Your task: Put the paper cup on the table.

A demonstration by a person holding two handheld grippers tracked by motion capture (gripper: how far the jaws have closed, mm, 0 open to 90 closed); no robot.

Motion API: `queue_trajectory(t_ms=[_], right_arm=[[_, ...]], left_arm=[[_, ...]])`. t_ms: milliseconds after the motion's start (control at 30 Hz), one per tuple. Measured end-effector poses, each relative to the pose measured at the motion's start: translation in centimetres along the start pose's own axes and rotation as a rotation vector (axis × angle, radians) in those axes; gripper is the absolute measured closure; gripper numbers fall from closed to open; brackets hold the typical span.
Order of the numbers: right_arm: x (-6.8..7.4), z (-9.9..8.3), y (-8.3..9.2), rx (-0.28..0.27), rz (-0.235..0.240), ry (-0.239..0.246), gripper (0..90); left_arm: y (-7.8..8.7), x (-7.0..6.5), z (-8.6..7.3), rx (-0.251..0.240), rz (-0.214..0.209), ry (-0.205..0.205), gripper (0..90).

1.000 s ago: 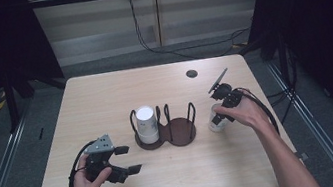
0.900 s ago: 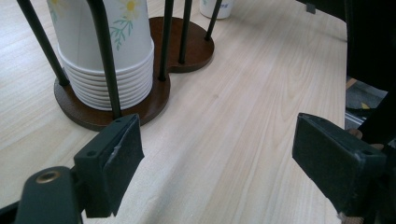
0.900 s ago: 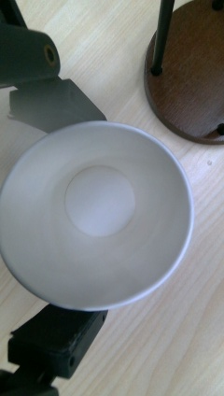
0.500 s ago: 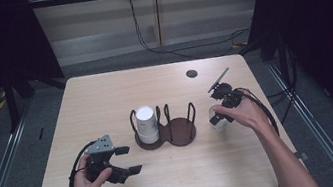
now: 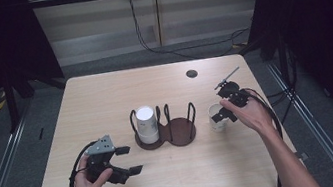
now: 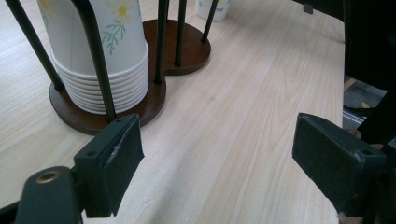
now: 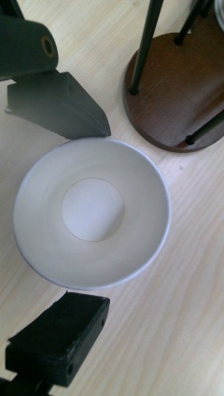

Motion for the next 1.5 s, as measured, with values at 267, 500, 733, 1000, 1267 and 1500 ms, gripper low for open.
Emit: queue_trajectory(t_ms=[267,500,733,1000,1267,1500], right_arm=[[0.3,1.0,0.5,-0.095,-0.004,0.01,14.5],[0.7,2.0,1.8,-0.222,-0.036,-0.01,14.4],[1.6,1.7,2.8,-0.362,-0.068,-0.035,14.6],[2.8,0.2,4.0,-0.463,-0.082,-0.048,14.3],[5.1,-1.2,4.3,-0.569,-0.066,-0.065,14.3],[7.7,-2.2,4.6,-0.607,0.002,-0.036,14.4]], left_arm=[[0.9,0.0,0.1,-0.019,0.015,0.006,16.2],[1.4,0.4,-0.5,-0.018,0.028,0.015,16.2],[1.3,0.5,-0.5,-0.025,0.032,0.018,16.2],[1.2,0.4,-0.7,-0.017,0.038,0.015,16.2],[1.2,0.0,-0.5,-0.046,0.001,0.037,16.2],[1.2,0.4,-0.8,-0.036,0.047,0.041,16.2]])
Point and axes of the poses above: each handheld gripper's, and its own axes: y roughly backward along the jaws, z roughly out of its top, x roughly to its left, the point moved 10 cm from there along -y, roughly forward along the jaws, and after that the axes turned 7 degrees about -x, right-handed, at the moved point
